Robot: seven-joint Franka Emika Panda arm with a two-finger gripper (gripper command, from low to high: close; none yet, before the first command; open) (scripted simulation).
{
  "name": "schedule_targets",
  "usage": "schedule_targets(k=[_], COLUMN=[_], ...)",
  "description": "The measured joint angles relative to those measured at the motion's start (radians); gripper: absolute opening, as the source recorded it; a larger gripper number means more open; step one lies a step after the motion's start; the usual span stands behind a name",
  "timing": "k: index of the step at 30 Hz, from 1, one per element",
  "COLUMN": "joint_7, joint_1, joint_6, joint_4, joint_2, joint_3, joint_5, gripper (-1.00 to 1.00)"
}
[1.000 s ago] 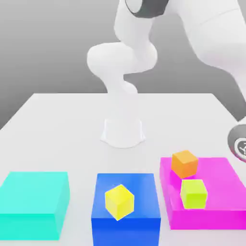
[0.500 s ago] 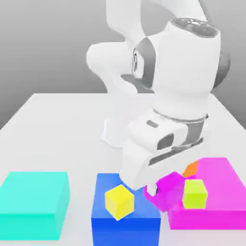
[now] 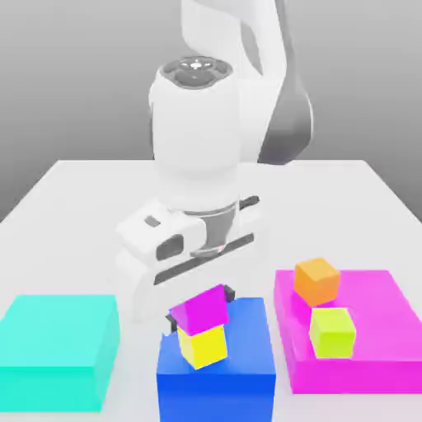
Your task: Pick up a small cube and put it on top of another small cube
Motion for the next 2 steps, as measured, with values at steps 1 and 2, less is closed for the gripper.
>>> schedule_targets(k=[1,2], joint_7=[-0.002,-0.003], joint_1=[0.003,0.003], joint_6=[-0.036,-0.076], joint_4=[0.010,0.021], joint_2=[-0.026,-0.055], joint_3=[0.001,0.001], joint_5=[0.003,0.004], gripper=[1.00,1.00])
